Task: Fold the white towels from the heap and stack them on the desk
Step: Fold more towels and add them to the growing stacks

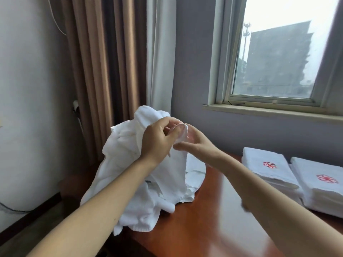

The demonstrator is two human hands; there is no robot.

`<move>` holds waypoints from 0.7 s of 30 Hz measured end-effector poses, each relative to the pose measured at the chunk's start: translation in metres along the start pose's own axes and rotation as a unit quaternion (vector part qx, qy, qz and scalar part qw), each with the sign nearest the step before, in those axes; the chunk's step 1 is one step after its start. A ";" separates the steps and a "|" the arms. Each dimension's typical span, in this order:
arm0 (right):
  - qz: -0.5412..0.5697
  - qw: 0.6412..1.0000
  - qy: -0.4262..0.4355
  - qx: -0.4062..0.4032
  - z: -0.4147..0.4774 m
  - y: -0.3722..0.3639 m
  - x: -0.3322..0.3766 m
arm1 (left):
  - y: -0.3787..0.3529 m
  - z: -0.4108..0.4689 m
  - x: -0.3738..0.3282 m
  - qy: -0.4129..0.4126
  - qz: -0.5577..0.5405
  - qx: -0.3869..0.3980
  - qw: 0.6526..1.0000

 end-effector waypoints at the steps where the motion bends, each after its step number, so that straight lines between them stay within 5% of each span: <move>1: -0.007 1.000 0.002 -0.004 -0.006 0.005 0.001 | -0.010 -0.001 -0.007 -0.003 -0.017 0.006 1.000; 9: -0.163 0.968 -0.092 -0.164 -0.071 0.080 -0.001 | -0.091 -0.019 -0.050 -0.058 -0.031 0.115 0.991; 13: -0.067 0.968 -0.162 -0.180 -0.122 0.096 -0.001 | -0.136 -0.043 -0.065 -0.024 -0.079 0.159 0.984; 21: -0.043 0.841 -0.259 -0.473 -0.275 0.193 0.022 | -0.237 -0.114 -0.108 -0.073 -0.045 0.242 0.967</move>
Point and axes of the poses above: each hand's wrist, its own z-axis towards the middle knuckle, its own y-axis out of the back of the hand, x = y × z, the point moved 7 cm from there along z, towards the middle knuckle, and after that the axes turned 15 degrees about -z, right-handed, at the moved point
